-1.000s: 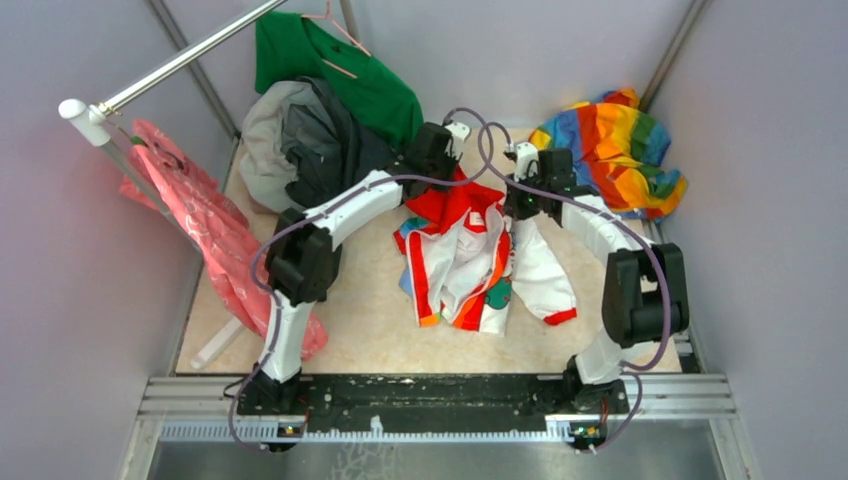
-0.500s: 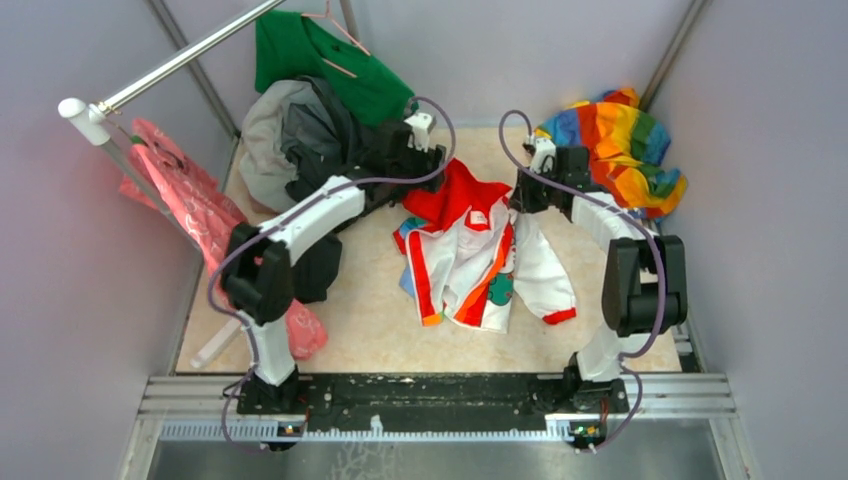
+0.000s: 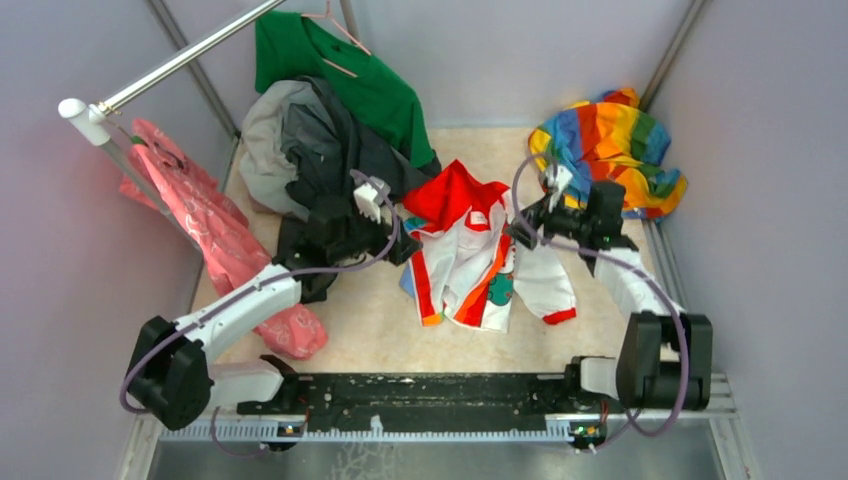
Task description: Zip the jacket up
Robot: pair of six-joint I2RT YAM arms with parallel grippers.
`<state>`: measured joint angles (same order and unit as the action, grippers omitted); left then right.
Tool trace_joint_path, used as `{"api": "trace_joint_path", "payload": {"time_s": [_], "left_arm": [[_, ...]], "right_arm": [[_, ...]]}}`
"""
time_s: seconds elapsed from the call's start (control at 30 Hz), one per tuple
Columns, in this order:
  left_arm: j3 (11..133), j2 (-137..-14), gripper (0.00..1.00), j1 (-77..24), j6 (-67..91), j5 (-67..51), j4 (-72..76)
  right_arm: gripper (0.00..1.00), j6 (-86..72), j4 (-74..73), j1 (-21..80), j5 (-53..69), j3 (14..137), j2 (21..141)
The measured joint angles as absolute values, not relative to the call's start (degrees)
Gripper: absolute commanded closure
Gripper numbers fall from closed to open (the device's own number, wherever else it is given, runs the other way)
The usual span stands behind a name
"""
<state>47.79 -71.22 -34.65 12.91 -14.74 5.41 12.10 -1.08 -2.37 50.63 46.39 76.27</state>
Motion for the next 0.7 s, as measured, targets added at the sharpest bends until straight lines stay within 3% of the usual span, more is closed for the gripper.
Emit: {"api": "trace_joint_path", "payload": {"time_s": [0.13,0.27,0.5,0.7], "left_arm": [[39.0,-69.2,0.06,-34.7,14.3,-15.0,6.8],[35.7,-70.1,0.04,-34.7,14.3,-17.7,12.3],[39.8,-81.3,0.02,-34.0,17.4,-19.0,20.6],[49.0,-91.5,0.07,-28.8,28.8,-21.9,21.8]], "right_arm": [[0.34,20.1,8.6,-2.3,63.9,34.7,69.6],[0.33,35.3,1.9,-2.3,70.7,34.2,70.5],[0.33,48.1,-5.8,-2.3,71.6,36.1,70.7],[0.36,50.3,-8.6,-1.8,68.9,43.3,74.5]]}}
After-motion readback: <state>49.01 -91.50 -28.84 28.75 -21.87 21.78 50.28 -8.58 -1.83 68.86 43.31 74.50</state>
